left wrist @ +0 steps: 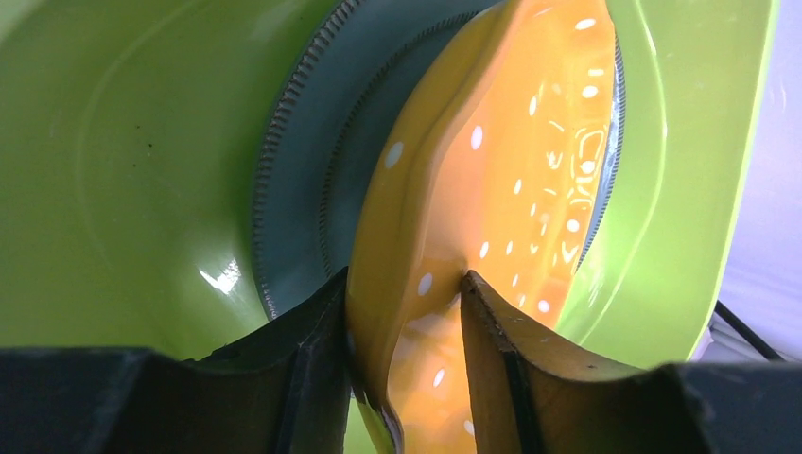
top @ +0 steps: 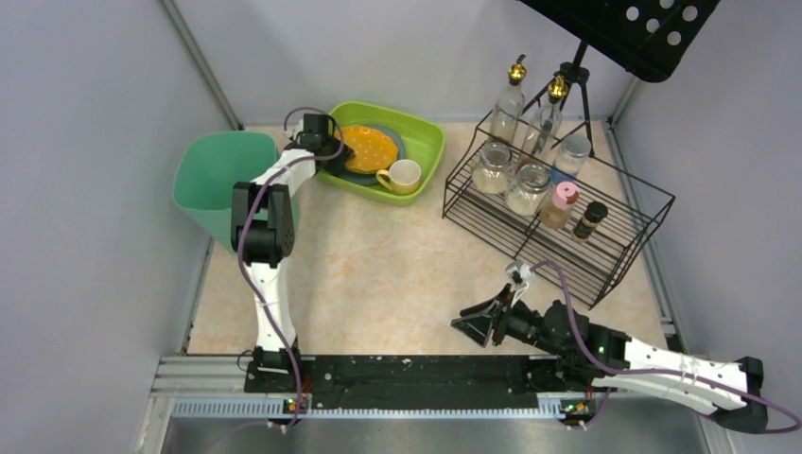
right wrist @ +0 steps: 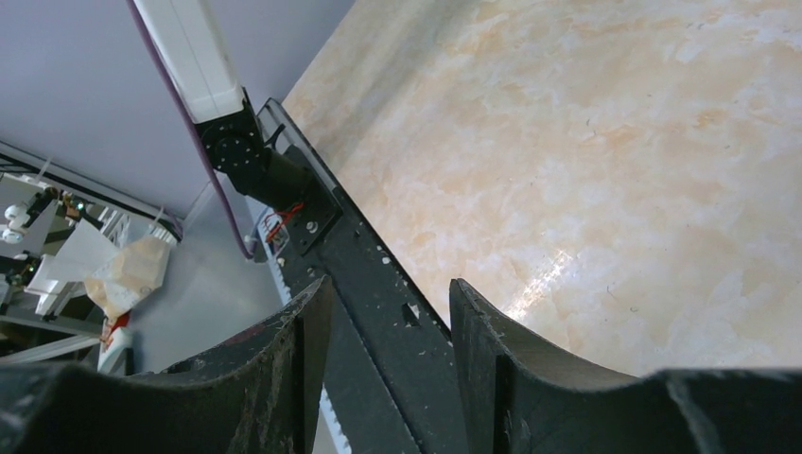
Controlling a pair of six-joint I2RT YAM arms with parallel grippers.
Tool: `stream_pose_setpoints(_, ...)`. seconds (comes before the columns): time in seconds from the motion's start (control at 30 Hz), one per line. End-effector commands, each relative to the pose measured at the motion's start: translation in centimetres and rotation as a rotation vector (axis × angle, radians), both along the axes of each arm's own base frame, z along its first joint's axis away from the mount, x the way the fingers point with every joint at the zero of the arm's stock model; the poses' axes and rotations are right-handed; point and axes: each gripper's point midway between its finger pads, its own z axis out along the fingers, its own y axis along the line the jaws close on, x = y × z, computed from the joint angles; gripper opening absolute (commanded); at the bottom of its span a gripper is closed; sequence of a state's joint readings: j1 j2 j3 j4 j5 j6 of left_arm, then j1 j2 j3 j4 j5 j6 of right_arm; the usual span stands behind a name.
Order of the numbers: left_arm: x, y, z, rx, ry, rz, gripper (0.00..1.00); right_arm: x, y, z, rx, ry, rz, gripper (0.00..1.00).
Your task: Clear the kitchen counter
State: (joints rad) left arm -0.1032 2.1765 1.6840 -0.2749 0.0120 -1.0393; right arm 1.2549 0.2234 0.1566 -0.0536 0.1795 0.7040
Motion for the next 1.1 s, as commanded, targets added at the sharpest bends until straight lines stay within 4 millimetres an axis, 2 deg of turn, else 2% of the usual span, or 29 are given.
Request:
stream_pose_setpoints(0.0,0.1,0.3,0.1,0.024,0.043,-0.05,0.47,-0.3,0.1,-0.2,0.013,0.014,0.007,0.48)
stream_pose_setpoints(0.1,-0.1,0.3,-0.3,0.046,0.09,-0.084,0.48,-0.3,0.1,-0.5,0.012,0.023,0.002,0.48)
stream_pose_setpoints(0.3,-1.1,1.5,-1.9,0.071,0.189,-0.122,0.54,0.0,0.1,-0.9,0.014,0.034,-0.017,0.49)
stream_pose_setpoints(0.57,-1.9,1.4,-2.0,0.063,0.245,-0.204,0.61,0.0,0.3,-1.6,-0.005,0.045,-0.014,0.49)
stream_pose_setpoints(0.63,-2.1,1.1,-1.7,0.057,0.247,-0.227,0.62,0.0,0.6,-1.1,0.019,0.044,-0.01,0.49)
stream_pose_setpoints(0.77,-2.3,0.4,-0.9,0.045,0.243,-0.296,0.63,-0.1,0.8,-1.5,0.012,0.051,-0.002,0.49)
stream_pose_setpoints(0.8,-2.4,0.2,-0.7,0.036,0.247,-0.314,0.65,-0.1,0.9,-1.6,0.011,0.053,0.0,0.49)
stream_pose_setpoints(0.87,-2.2,-0.3,-0.8,0.02,0.256,-0.361,0.96,-0.1,0.9,-1.8,0.006,0.054,-0.002,0.49)
stream_pose_setpoints(0.97,-1.7,-1.1,-1.0,-0.023,0.275,-0.409,0.99,0.0,1.0,-1.9,-0.001,0.057,-0.004,0.49)
stream_pose_setpoints(1.07,-1.7,-0.7,-1.5,-0.004,0.286,-0.399,0.98,-0.1,0.9,-2.0,-0.005,0.066,-0.004,0.49)
